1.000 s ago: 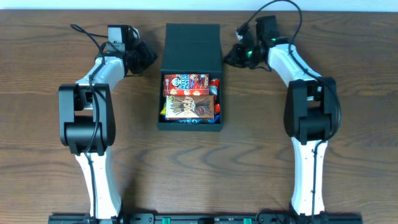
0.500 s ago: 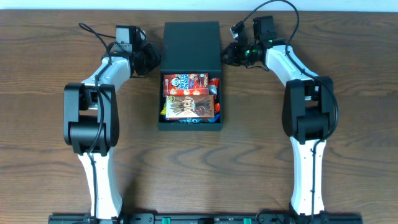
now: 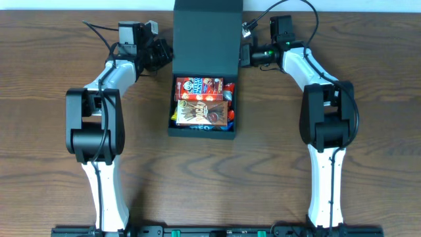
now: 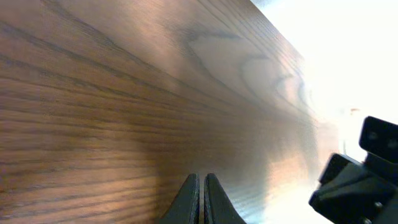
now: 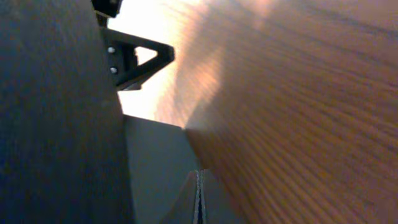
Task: Pack container
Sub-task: 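Push the upright lid forward with both grippers to close it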
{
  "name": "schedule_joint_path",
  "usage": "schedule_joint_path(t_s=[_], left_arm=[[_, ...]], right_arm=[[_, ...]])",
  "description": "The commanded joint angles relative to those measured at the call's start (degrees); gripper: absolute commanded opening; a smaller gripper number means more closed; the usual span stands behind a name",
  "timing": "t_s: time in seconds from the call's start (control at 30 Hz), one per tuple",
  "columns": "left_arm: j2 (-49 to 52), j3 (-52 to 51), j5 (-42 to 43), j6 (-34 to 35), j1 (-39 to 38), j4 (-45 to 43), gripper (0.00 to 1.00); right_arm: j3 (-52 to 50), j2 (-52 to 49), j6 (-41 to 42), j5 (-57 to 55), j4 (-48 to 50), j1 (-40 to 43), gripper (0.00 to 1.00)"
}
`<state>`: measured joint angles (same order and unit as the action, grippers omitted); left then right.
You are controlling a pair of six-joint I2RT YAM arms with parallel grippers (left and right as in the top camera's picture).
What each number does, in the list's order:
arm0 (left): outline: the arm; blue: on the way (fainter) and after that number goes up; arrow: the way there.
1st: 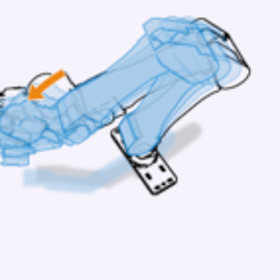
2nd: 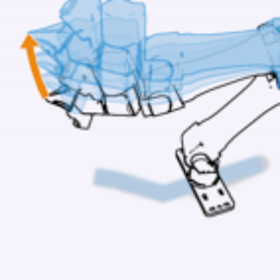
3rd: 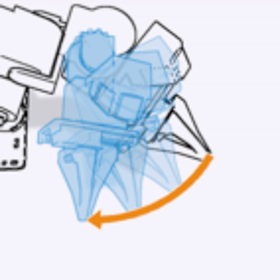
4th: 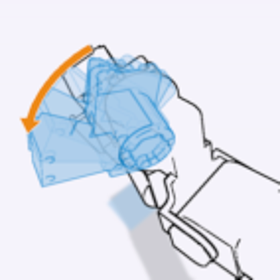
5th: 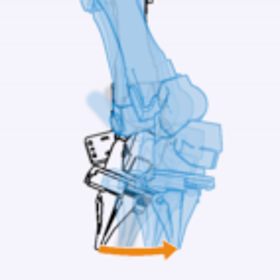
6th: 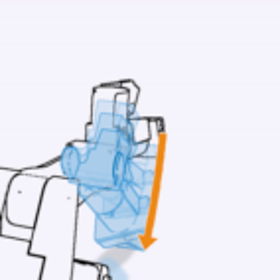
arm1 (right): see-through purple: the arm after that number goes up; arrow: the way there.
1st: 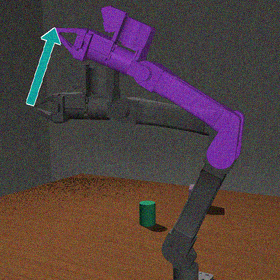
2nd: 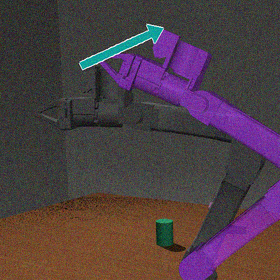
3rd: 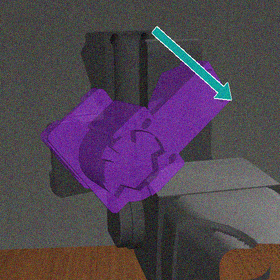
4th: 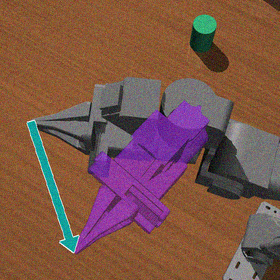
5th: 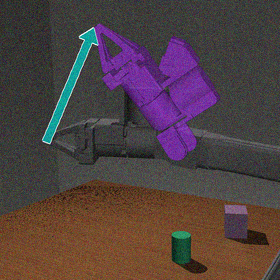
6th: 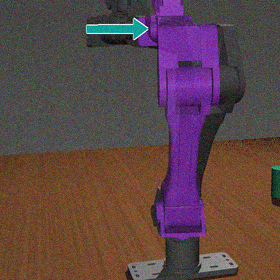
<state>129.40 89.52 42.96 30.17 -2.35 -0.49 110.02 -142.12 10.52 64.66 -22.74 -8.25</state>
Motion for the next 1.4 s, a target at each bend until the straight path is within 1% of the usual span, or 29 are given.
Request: schedule_joint_path(t_s=[0.0, 0.27, 0.67, 0.87, 1.03, 1.27, 1.37], left_arm=[[0.4, 2.5, 7.0, -0.5, 1.0, -0.3, 0.06], [0.2, 7.1, 17.6, -1.9, 3.8, -0.6, 0.06], [-0.4, 11.9, 25.7, -1.9, 3.8, -1.7, 0.06], [-3.5, 11.9, 28.1, -3.1, 3.8, -1.4, 0.06], [-8.7, 11.9, 28.7, -5.3, 3.8, -0.3, 0.06], [-13.9, 11.9, 28.6, -13.0, 3.8, 7.2, 0.06], [-14.7, 11.9, 27.0, -15.3, 3.8, 10.8, 0.06]], right_arm=[[1.8, -0.8, -1.2, 7.8, 0.3, -0.5, 0.01], [6.0, 0.2, -1.1, 10.7, 0.2, -0.5, 0.01], [6.6, 6.0, 0.1, 11.8, -0.1, -1.8, 0.02], [6.6, 9.6, 0.1, 11.8, -0.3, -4.0, 0.02], [6.6, 12.7, 0.1, 11.7, -1.1, -4.9, 0.02], [6.6, 16.3, -0.4, 11.6, -3.0, -4.9, 0.02], [6.6, 17.0, -0.8, 8.6, -4.3, -4.9, 0.02]])
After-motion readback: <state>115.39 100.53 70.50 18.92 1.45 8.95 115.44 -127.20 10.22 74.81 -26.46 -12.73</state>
